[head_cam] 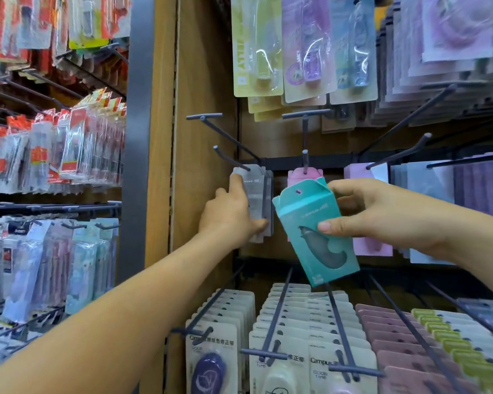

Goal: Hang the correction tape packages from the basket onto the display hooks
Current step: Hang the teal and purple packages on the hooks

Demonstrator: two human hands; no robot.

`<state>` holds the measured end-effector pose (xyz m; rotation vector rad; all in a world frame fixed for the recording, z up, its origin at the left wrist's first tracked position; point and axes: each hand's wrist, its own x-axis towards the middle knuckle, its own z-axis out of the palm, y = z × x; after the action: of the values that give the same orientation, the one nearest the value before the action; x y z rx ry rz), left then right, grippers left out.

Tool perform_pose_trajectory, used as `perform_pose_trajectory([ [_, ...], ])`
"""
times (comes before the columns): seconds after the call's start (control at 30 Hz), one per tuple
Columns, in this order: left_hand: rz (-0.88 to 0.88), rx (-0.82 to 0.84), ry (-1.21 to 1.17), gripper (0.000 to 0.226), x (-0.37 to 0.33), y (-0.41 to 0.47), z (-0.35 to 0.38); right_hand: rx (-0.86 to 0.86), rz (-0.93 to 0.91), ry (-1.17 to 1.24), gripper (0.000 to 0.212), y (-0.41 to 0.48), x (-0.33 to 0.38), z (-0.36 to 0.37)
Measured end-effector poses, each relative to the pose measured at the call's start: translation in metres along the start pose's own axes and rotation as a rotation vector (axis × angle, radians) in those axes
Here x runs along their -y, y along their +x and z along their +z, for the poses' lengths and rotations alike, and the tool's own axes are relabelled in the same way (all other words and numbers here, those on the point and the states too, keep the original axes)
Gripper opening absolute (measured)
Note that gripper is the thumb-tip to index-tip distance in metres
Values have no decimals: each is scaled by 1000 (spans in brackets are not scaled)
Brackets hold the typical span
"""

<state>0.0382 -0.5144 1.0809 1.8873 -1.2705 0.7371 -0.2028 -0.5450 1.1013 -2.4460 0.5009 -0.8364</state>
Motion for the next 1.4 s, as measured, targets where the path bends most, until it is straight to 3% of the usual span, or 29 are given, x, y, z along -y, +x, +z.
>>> perform_pose_trajectory([
  [0.43,-67,86,10,86,-5,34,37,-33,-29,-59,24,-14,-9,-5],
  [0.53,-66,121,90,61,-8,24,5,-35,-25,-55,23,-14,-12,-5],
  [0.6,6,143,-101,38,-14,9,-23,-36,-27,-42,23,-13,-13,-4],
  [0.7,161,257,-768,39,-33,-28,-60,-20,-46,-8,26,-11,-13,-3],
  [0.77,306,272,-915,33,-42,-44,-73,-4,-88,-8,27,-10,-10,-2],
  [0.93,417,107,-896,23,-51,-47,-76,-45,-211,43,29,-11,-6,5],
  [1.1,474,-88,-957,14,-58,-43,-82,8,-142,24,33,-13,-10,6],
  [1.4,479,-245,-895,20,-65,-40,-80,-1,-93,22,31,-11,-13,6],
])
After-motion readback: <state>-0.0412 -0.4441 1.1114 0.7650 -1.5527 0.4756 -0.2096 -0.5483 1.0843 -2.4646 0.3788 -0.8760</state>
